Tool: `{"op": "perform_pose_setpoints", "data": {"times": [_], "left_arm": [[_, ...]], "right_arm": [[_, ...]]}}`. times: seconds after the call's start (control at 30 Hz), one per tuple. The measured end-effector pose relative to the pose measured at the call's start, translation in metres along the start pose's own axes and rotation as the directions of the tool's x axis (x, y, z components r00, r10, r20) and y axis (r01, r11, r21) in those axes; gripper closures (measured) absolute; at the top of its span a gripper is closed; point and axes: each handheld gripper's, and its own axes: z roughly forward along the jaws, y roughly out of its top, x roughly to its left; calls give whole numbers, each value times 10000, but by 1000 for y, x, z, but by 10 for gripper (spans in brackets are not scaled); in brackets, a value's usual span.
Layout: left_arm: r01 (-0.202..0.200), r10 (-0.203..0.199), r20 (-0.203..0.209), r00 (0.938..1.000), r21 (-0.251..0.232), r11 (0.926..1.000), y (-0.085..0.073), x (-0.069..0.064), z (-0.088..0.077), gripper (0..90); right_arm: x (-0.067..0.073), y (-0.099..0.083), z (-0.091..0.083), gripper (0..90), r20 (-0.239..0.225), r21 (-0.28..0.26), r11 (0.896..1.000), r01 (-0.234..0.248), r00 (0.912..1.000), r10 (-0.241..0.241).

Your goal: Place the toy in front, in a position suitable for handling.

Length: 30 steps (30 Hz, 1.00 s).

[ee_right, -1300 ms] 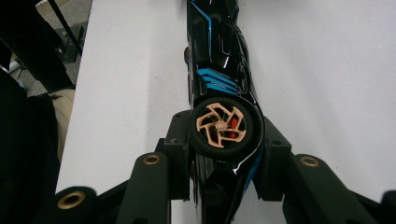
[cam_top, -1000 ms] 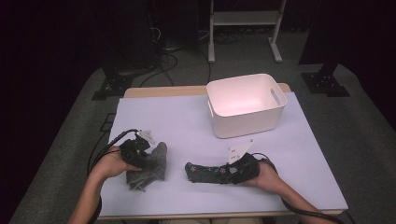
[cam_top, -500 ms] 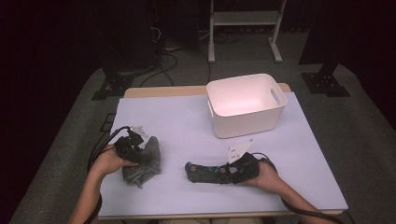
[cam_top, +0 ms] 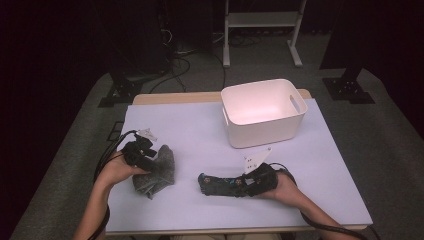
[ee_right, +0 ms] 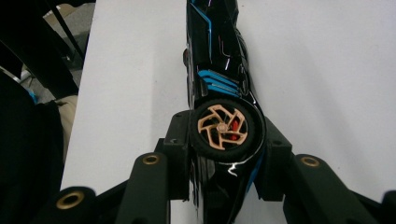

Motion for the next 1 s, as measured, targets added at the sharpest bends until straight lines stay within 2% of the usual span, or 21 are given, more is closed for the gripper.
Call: {"op": "perform_pose_setpoints", "data": {"times": [0.2,0.27,0.4,0.6,0.77,0.8,1.0], "left_arm": [[-94,94,-86,9999,-80,9999,0,-4,-2,214],[-161,161,-106,9998,-70,9998,0,-4,-3,203],[-181,179,-131,9998,-107,9998,-1,-6,-4,198],[-267,267,-37,9996,-156,9995,-1,-9,-4,195],[-350,350,-25,9994,-183,9992,0,-12,-7,194],[-382,381,-39,9993,-143,9992,0,-12,-8,194],[-317,315,-71,9995,-166,9994,-3,-12,-9,194]], "right_arm": [[-3,6,6,599,-309,11,9997,-255,9992,255],[-5,9,8,591,-277,90,9996,-249,9993,252],[-8,10,9,528,-472,141,9986,-516,9975,522],[-6,11,9,509,-316,191,9990,-414,9986,420],[-6,12,5,493,-204,-70,9986,-519,9985,517],[-7,12,4,463,-200,-110,9986,-513,9985,511],[-4,17,11,471,-137,82,9995,-291,9995,292]]}}
